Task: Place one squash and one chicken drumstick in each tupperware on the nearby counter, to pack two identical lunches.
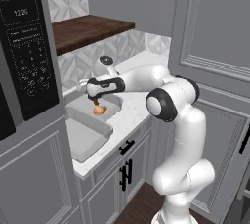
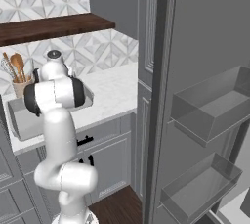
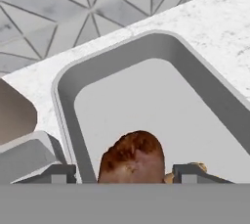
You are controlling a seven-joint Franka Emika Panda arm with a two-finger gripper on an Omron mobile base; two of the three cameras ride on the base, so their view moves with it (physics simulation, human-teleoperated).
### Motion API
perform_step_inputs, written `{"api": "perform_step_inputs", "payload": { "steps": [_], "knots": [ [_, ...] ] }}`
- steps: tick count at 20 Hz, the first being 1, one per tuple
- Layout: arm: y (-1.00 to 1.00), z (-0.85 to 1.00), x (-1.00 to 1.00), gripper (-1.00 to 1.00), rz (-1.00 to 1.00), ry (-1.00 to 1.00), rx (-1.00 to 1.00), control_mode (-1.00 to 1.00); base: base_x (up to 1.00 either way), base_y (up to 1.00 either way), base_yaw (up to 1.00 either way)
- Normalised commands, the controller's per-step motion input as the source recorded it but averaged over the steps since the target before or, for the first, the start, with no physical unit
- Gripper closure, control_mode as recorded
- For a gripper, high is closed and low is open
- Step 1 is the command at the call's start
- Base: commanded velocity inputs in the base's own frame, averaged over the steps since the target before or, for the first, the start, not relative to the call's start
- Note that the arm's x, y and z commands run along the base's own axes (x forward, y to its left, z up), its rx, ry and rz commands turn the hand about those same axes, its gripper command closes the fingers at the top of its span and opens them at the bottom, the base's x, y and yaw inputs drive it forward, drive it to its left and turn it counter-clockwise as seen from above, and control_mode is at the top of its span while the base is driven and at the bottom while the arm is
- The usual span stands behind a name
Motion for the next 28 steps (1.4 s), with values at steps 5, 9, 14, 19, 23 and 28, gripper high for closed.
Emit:
{"api": "perform_step_inputs", "payload": {
  "steps": [5,9,14,19,23,28],
  "knots": [
    [-0.35,0.00,0.00,-1.00,0.17,-0.06,0.00,-1.00,0.00,0.00,0.00],
    [-0.17,0.31,-0.25,-1.00,0.15,-0.05,0.00,-1.00,0.00,0.00,0.00],
    [-0.30,0.63,-0.90,-1.00,0.16,0.01,-0.02,-1.00,0.00,0.00,0.00],
    [-0.25,0.51,-1.00,-1.00,0.07,0.13,-0.19,-1.00,0.00,0.00,0.00],
    [-0.33,0.04,-1.00,-1.00,0.00,0.00,-0.18,-1.00,0.00,0.00,0.00],
    [-0.41,0.46,-1.00,-1.00,-0.06,0.08,-0.01,-1.00,0.00,0.00,0.00]
  ]
}}
